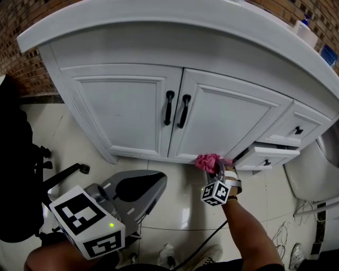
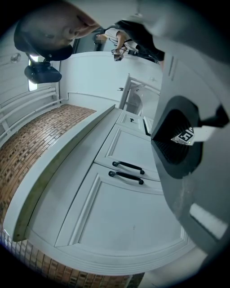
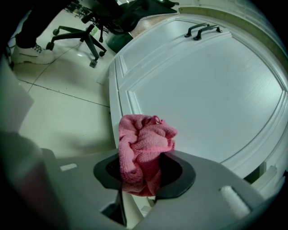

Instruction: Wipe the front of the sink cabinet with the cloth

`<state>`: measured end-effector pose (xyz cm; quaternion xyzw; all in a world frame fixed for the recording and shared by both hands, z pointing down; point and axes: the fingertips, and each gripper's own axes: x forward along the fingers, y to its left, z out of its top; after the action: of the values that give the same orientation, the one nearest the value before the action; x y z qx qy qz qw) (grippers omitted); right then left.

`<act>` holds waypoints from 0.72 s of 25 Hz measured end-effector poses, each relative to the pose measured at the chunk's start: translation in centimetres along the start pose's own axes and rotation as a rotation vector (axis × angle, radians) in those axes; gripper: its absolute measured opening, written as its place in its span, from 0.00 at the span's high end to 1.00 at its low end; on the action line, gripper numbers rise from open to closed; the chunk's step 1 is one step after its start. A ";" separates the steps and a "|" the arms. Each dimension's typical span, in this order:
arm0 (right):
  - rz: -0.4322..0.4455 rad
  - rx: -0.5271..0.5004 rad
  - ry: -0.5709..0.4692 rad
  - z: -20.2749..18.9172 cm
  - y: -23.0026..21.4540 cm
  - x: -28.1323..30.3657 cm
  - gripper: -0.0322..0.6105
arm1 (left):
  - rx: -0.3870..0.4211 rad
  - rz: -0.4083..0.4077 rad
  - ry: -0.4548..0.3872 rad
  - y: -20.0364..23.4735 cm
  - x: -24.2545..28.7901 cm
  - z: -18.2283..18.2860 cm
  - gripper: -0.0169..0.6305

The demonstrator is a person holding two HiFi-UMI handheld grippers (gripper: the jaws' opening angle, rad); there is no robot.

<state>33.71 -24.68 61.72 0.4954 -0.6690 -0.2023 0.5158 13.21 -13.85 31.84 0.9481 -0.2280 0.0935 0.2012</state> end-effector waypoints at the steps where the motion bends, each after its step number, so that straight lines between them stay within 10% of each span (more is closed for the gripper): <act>1: 0.004 -0.007 0.003 0.0 0.0 0.0 0.72 | -0.001 -0.003 0.002 -0.1 0.0 0.0 0.97; 18: 0.126 -0.056 0.084 1.9 -0.6 -1.9 0.71 | 0.019 0.034 -0.045 0.6 -2.0 0.3 0.97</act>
<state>32.30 -23.71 59.57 0.4457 -0.6707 -0.1669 0.5689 11.20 -13.66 31.20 0.9478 -0.2478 0.0776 0.1851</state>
